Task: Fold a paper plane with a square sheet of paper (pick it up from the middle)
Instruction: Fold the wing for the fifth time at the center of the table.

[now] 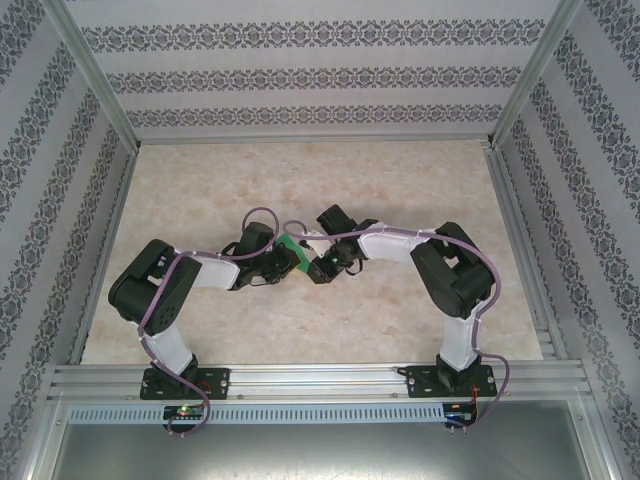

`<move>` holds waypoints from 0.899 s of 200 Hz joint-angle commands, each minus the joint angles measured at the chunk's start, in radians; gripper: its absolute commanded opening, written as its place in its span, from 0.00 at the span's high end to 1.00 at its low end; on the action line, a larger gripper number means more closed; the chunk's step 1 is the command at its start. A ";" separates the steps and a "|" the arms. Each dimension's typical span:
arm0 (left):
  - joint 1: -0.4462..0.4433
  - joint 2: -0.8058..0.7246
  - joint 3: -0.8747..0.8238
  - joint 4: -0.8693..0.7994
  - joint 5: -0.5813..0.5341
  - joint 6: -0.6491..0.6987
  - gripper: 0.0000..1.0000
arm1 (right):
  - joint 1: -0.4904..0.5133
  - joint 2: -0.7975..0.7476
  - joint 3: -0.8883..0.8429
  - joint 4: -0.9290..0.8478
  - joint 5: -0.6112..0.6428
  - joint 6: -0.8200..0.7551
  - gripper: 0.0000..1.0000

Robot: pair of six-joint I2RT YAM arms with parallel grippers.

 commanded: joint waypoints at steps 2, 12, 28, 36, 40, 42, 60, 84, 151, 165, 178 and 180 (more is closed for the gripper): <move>0.002 0.023 -0.015 -0.107 -0.065 0.002 0.85 | 0.011 0.022 0.021 -0.008 0.000 -0.023 0.84; 0.004 0.020 -0.016 -0.107 -0.062 0.004 0.86 | 0.008 0.022 0.020 -0.008 -0.003 -0.023 0.87; 0.010 0.007 -0.015 -0.111 -0.056 0.010 0.85 | 0.004 0.011 0.015 0.000 -0.016 -0.020 0.93; 0.013 -0.002 -0.018 -0.109 -0.050 0.013 0.85 | 0.000 0.002 0.010 0.007 -0.032 -0.017 0.96; 0.015 -0.008 -0.019 -0.106 -0.048 0.016 0.85 | -0.002 -0.001 0.008 0.010 -0.041 -0.016 0.98; 0.015 -0.012 -0.018 -0.105 -0.046 0.018 0.85 | -0.002 -0.002 0.007 0.012 -0.047 -0.014 0.98; 0.019 -0.053 -0.019 -0.096 -0.032 0.038 0.84 | -0.014 -0.015 -0.001 0.028 -0.110 0.007 1.00; 0.019 -0.130 -0.035 -0.079 -0.027 0.068 0.82 | -0.033 -0.018 -0.010 0.050 -0.199 0.056 1.00; -0.001 -0.229 -0.132 0.057 -0.029 0.093 0.78 | -0.064 0.030 -0.001 0.097 -0.323 0.228 1.00; -0.009 -0.224 -0.137 0.076 -0.027 0.097 0.77 | -0.063 0.040 0.004 0.090 -0.330 0.239 1.00; -0.015 -0.219 -0.141 0.099 -0.028 0.100 0.78 | -0.064 0.050 0.005 0.088 -0.343 0.249 1.00; -0.016 -0.217 -0.142 0.102 -0.027 0.099 0.77 | -0.064 0.051 0.005 0.087 -0.344 0.250 1.00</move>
